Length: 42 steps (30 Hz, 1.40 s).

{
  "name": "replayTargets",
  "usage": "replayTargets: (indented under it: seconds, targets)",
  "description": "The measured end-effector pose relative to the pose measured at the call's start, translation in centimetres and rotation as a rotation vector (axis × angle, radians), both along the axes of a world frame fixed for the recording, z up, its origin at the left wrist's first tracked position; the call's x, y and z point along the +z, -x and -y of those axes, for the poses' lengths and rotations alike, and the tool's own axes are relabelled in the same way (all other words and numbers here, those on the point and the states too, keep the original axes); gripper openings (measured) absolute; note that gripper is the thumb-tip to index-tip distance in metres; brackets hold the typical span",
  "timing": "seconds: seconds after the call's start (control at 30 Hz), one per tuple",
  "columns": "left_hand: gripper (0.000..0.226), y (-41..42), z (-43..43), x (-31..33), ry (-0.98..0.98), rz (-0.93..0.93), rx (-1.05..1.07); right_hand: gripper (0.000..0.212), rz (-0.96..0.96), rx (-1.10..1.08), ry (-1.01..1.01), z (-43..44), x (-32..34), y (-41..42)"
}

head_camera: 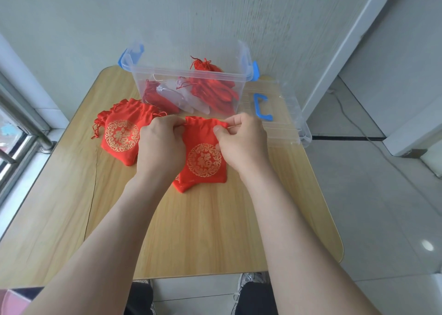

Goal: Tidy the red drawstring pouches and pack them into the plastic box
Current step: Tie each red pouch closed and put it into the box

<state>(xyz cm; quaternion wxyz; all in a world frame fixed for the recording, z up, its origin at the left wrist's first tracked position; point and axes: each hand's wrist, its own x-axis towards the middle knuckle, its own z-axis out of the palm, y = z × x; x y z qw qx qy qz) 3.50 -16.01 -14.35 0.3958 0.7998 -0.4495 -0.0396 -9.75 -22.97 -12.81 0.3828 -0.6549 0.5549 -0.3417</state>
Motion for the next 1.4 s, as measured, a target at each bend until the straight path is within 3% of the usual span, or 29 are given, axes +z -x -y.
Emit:
replayTargets:
  seconds: [0.13,0.37,0.5,0.63,0.87,1.0,1.17,1.4]
  targets:
    - [0.012,-0.4,-0.1,0.3,0.04,-0.091,0.025,0.021,-0.074,0.009,0.056,0.7,-0.4,0.5]
    - [0.019,-0.2,-0.5,1.4,0.075,-0.145,0.077,0.008,-0.296,0.001,0.221,0.7,0.4,1.7]
    - [0.026,-0.3,-0.4,1.3,0.111,-0.2,0.083,0.009,-0.377,0.075,0.146,0.6,0.8,1.8]
    - [0.018,-0.6,-0.5,1.0,0.161,-0.245,0.078,0.037,-0.402,0.059,0.094,0.5,1.4,2.0]
    - [0.017,-1.1,-0.2,0.7,0.166,-0.408,0.186,0.023,-0.508,0.018,0.127,0.6,1.3,2.3]
    - [0.013,-0.7,0.1,1.3,0.176,-0.549,0.249,0.028,-0.243,0.007,0.059,0.7,1.2,2.0]
    - [0.017,-1.0,0.5,1.1,0.188,-0.698,0.27,0.028,0.487,-0.212,-0.356,1.0,2.3,1.7]
    - [0.04,0.0,0.6,2.1,0.263,-0.964,0.266,0.041,0.941,-0.422,-0.715,1.4,2.1,1.7]
